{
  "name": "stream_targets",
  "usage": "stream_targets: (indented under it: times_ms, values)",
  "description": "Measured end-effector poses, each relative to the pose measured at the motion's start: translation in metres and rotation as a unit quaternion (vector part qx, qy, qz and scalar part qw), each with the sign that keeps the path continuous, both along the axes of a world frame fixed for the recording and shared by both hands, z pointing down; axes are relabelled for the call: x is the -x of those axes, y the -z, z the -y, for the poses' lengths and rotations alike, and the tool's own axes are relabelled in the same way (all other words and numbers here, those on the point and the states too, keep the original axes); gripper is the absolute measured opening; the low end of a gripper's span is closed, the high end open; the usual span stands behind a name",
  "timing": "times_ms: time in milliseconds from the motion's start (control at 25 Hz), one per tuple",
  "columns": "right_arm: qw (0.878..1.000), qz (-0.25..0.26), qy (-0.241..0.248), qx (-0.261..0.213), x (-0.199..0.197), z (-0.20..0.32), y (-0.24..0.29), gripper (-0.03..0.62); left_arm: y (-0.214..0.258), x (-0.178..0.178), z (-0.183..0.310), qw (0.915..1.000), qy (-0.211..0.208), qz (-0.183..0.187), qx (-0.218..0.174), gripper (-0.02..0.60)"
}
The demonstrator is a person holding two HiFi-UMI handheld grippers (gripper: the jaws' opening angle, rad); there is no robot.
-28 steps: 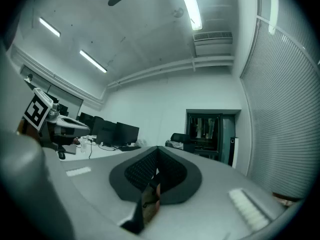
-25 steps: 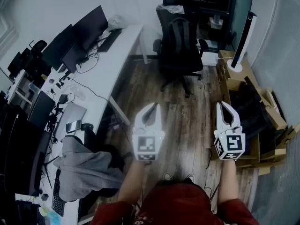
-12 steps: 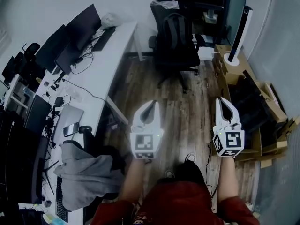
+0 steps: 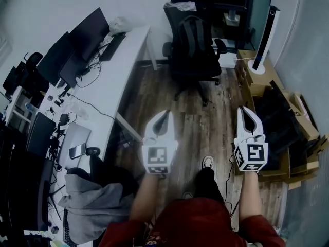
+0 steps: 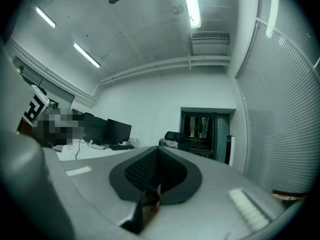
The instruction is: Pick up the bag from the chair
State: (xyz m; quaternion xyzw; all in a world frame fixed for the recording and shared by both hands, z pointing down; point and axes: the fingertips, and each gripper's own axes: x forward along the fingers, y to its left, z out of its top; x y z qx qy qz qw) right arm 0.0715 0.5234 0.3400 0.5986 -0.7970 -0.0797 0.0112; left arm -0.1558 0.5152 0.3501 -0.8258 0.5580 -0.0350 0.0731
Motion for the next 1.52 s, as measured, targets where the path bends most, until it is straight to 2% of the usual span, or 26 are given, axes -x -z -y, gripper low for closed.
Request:
stream_targets:
  times_ms: [440,1040,1280,1520]
  values:
    - [1.0,-0.013,0.007,0.015,-0.026,0.118,-0.006,-0.002,-0.003,-0.035,0.117,0.9997,0.0,0.019,0.012,-0.002]
    - [0.999,0.008,0.019,0.036,-0.116,0.301,-0.005,-0.001,0.007,-0.132,0.293,0.9992,0.01,0.03,0.023,0.0]
    - [0.999,0.01,0.02,0.034,-0.15,0.352,-0.003,-0.002,0.006,-0.168,0.344,0.9992,0.008,0.031,0.026,-0.001]
    - [0.999,0.013,0.021,0.032,-0.175,0.39,-0.002,-0.002,0.002,-0.186,0.382,0.9986,0.015,0.039,0.032,-0.002]
